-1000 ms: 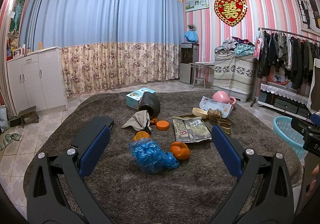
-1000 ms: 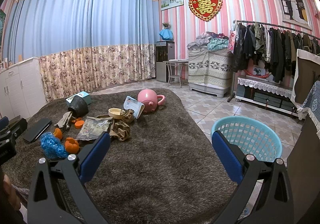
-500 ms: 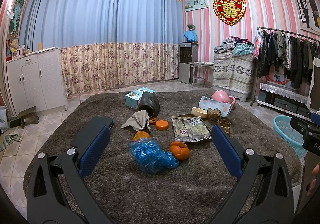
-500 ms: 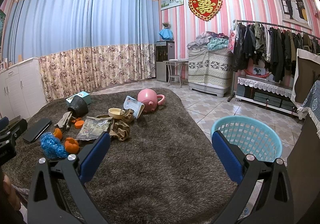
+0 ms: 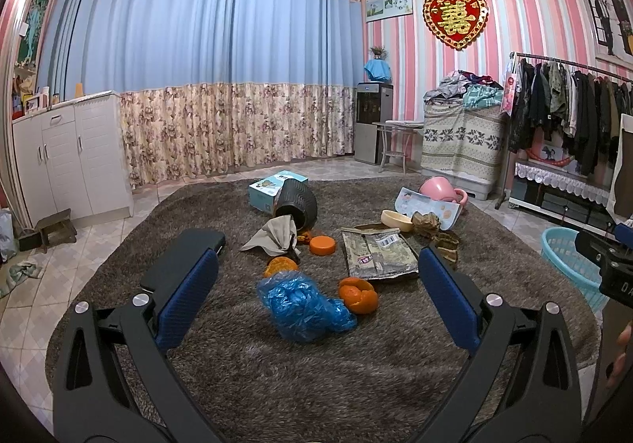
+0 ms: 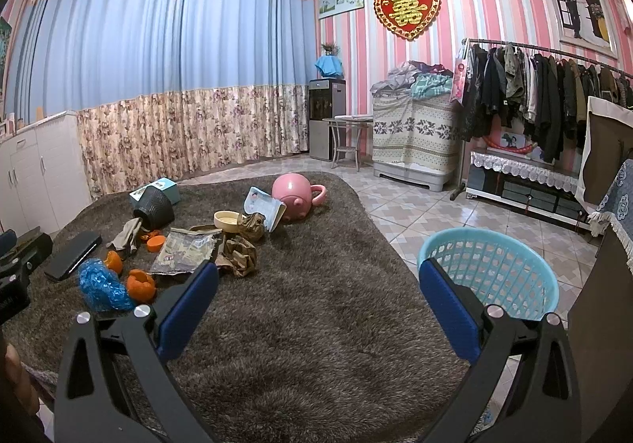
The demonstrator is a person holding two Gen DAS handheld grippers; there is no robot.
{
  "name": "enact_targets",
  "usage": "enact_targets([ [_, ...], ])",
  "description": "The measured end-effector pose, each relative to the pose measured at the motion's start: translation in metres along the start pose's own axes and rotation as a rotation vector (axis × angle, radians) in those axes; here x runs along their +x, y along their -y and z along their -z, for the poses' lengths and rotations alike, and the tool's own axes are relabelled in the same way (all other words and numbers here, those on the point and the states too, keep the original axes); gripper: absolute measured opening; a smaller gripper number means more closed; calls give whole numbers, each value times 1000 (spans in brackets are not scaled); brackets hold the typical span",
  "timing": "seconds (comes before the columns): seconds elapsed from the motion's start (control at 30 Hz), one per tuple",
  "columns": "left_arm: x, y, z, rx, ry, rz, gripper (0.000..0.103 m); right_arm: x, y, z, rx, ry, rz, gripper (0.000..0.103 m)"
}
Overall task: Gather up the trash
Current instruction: 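Grasp the blue plastic bag with the left gripper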
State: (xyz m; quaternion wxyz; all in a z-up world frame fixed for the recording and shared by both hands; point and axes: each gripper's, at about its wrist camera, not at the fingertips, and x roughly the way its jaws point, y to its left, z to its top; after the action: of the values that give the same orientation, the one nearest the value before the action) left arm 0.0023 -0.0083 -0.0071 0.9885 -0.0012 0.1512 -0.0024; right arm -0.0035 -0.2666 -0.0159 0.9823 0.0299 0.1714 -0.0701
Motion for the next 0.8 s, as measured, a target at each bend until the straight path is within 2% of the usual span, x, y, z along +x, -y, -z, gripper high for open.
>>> enact_targets([
  [0.3,9,-11,12,6,-17,-8,98,1,4,-1,-3,-5,8,99],
  [0.43,18,-19,15,-9,-41,-9,98,7,9,13,6,-17,26,99],
  [0.63,43,-29,26,-15,-103,-24,98,13,5,17,2,-32,47,99],
  [0.8,71,-31,39,15,-156,-22,98,16,1,17,10,-39,104,99],
])
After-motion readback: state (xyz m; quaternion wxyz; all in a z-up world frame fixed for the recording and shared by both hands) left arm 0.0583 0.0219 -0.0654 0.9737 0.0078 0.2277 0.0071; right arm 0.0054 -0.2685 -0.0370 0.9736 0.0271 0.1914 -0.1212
